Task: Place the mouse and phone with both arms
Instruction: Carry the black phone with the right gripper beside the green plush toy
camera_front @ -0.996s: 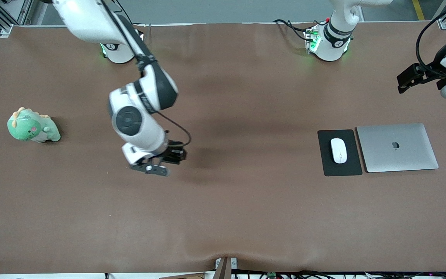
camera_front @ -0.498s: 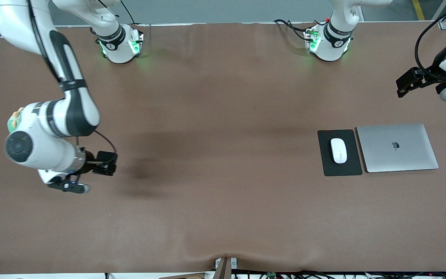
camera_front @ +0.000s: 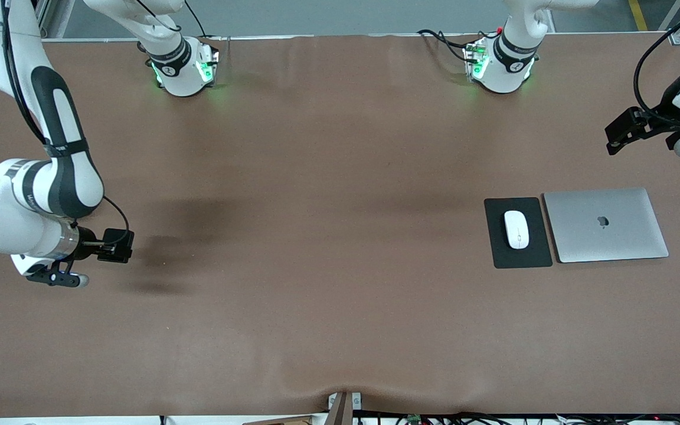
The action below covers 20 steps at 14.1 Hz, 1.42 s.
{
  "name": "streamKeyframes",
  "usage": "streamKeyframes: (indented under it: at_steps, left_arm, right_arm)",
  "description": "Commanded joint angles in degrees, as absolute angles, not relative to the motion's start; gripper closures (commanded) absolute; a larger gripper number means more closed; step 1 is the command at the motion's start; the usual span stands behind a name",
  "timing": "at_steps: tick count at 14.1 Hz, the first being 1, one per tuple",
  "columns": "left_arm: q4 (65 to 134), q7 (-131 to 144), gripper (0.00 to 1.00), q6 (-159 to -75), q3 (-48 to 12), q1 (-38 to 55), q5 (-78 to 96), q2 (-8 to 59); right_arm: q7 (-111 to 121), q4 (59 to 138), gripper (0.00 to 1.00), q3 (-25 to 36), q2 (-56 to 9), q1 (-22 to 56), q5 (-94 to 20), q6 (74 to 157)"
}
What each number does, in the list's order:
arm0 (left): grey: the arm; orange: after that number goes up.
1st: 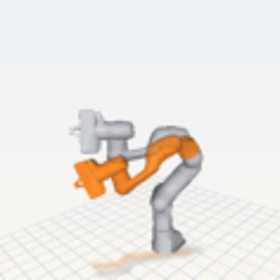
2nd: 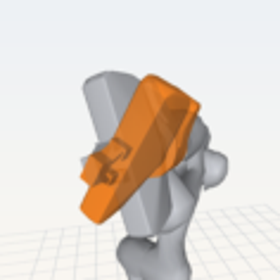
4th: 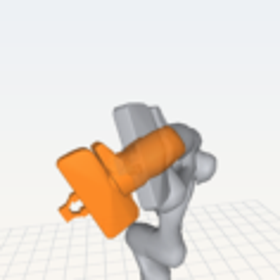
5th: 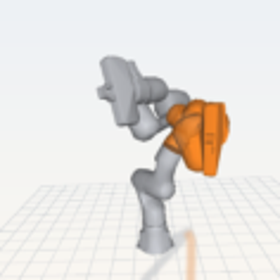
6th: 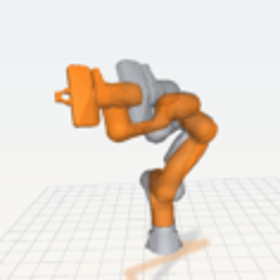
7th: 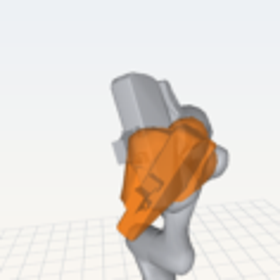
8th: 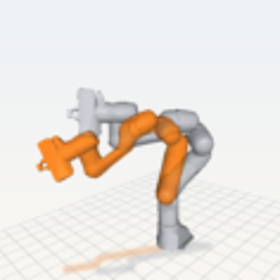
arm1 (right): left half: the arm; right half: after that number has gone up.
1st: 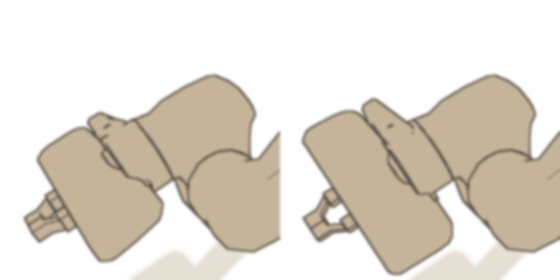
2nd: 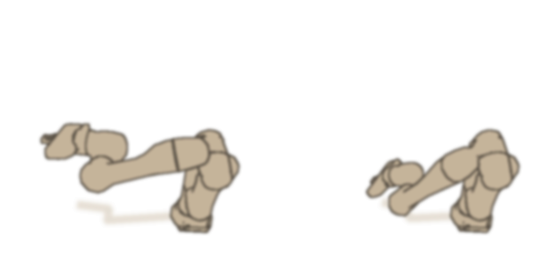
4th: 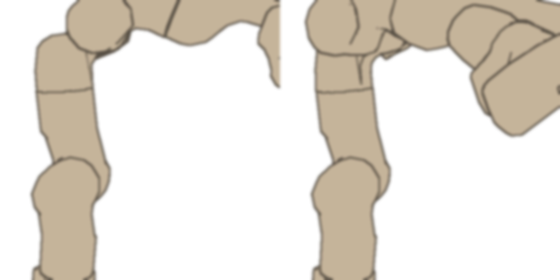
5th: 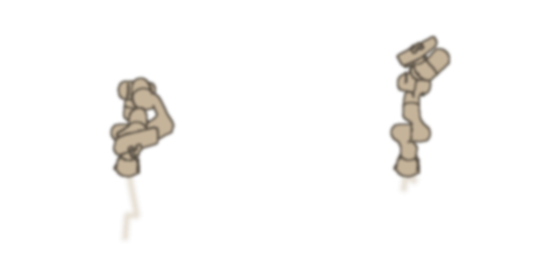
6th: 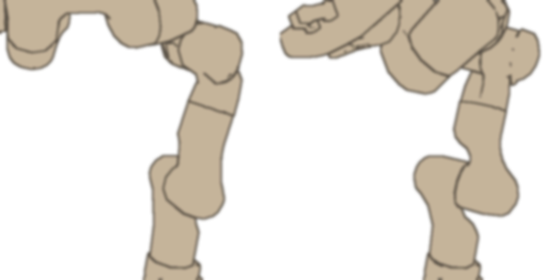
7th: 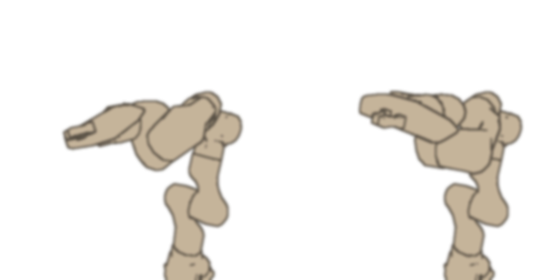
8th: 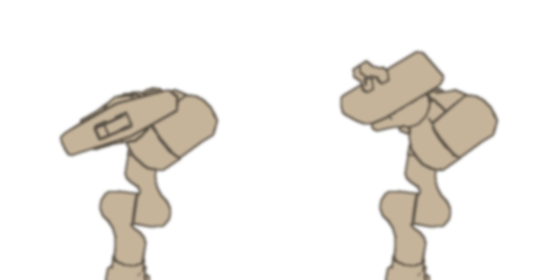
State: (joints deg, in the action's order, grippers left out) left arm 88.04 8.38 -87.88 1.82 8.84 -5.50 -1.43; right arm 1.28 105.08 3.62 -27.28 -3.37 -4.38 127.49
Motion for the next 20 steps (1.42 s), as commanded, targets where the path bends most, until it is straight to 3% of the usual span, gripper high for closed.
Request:
streamKeyframes:
  at_steps: [1, 8, 16, 17, 19, 20]
  left_arm:
    - [88.77, 8.52, 0.0, -88.68, 1.76, 9.14, -4.92, -1.59]
    - [89.12, 8.35, 0.0, -89.65, 1.67, 9.14, -4.57, -1.49]
    - [89.12, 8.53, 0.0, -89.65, 1.5, 9.23, -4.48, -1.49]
    - [89.21, 8.53, 0.0, -89.65, 1.49, 9.14, -4.48, -1.49]
    - [89.38, 8.53, 0.0, -89.65, 1.49, 9.14, -4.48, -1.49]
    - [89.38, 8.53, 0.0, -89.65, 1.41, 9.14, -4.48, -1.58]
  right_arm:
    - [4.82, 109.6, 1.0, 2.37, -25.93, -6.93, -3.52, 131.65]
    - [11.07, 109.77, 1.0, 2.46, -31.02, -12.91, -3.43, 132.71]
    - [11.6, 113.11, 1.0, 2.37, -31.2, -14.94, -3.43, 132.63]
    - [11.6, 113.29, 0.91, 2.37, -31.2, -14.94, -3.43, 132.63]
    - [11.6, 113.38, 0.0, 2.37, -31.29, -15.03, -3.43, 132.63]
    - [11.6, 113.47, 0.0, 2.37, -31.2, -14.94, -3.43, 132.37]
